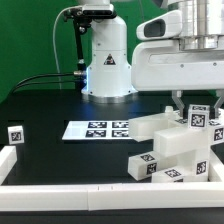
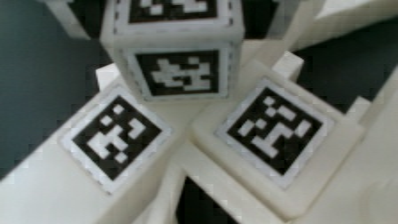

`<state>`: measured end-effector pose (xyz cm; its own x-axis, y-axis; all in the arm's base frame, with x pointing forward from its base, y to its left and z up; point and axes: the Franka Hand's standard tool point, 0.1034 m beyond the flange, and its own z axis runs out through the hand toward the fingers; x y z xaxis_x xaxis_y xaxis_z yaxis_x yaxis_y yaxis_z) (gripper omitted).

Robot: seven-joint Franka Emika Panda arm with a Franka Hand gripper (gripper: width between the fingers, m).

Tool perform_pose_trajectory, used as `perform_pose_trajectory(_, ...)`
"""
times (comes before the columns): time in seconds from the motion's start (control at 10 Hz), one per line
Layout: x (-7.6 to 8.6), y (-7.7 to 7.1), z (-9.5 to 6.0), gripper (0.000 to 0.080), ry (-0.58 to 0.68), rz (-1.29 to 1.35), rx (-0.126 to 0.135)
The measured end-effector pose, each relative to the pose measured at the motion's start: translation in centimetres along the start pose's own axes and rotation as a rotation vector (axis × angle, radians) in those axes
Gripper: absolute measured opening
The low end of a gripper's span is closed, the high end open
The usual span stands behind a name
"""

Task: Assemble chair

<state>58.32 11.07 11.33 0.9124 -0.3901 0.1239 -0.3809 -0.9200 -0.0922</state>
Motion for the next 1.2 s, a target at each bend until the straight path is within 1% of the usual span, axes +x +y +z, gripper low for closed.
perform_pose_trajectory(0.1, -0.02, 0.01, 0.01, 0.0281, -0.001, 0.047, 0.002)
perform_pose_trajectory(0.2, -0.03, 0.06, 0.03, 0.0281, -0.005, 0.198, 0.012)
perform_pose_trajectory(0.4, -0.16, -0.07, 0.05, 0.0281, -0.007, 0.4, 0.012)
perform_pose_trajectory(0.5, -0.22, -0.23, 0.03, 0.0281, -0.012, 0.529, 0.02)
perform_pose_trajectory(0.9, -0.26, -0.48, -0.03, 0.0281, -0.024, 0.728, 0.032)
perform_pose_trajectory(1.1, 0.0, -0.41, -0.08, 0.0281, -0.047, 0.945, 0.065)
perform_pose_trajectory(1.2, 0.28, -0.28, -0.12, 0.0282, -0.051, 1.037, 0.086)
